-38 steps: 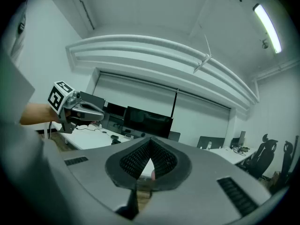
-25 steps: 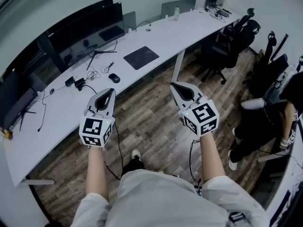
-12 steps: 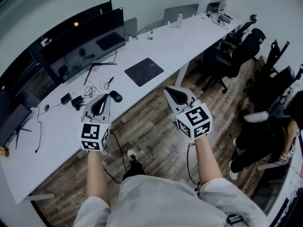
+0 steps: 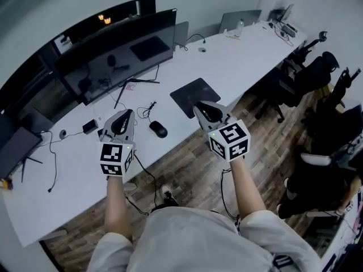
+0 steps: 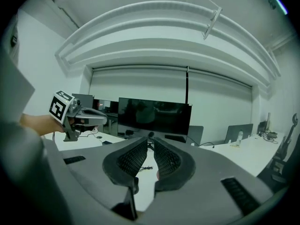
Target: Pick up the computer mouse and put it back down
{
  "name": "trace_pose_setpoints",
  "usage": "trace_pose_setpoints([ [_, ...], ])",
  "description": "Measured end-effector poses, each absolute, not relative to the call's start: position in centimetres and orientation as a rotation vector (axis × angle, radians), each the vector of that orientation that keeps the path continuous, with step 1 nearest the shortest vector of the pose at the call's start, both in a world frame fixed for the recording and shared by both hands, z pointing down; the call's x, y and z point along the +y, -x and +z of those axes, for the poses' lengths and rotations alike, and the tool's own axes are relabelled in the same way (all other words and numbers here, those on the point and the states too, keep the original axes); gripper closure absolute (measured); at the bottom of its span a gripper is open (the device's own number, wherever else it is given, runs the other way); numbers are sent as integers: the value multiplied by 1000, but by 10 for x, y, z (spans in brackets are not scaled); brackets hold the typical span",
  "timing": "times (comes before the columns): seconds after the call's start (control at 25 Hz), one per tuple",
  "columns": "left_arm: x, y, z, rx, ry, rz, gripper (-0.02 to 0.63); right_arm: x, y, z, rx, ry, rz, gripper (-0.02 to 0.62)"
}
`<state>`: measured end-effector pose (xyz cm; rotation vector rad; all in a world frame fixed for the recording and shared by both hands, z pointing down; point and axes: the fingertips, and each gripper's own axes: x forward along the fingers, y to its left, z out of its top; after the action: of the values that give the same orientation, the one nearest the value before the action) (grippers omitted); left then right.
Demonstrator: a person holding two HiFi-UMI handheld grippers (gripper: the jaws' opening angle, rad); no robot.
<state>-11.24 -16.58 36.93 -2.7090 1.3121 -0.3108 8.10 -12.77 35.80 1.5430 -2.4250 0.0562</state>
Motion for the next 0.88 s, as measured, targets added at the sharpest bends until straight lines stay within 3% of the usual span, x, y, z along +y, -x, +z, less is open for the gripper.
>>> trace_pose_setpoints([
  [0.4,-237,184,437,1499,2746,-463,588,-229,-12,468,-2383,-1298,273,373],
  [0.88,-244,210,530,1809,2764,-600,588,-262,46,663,-2192,-891,557,235],
])
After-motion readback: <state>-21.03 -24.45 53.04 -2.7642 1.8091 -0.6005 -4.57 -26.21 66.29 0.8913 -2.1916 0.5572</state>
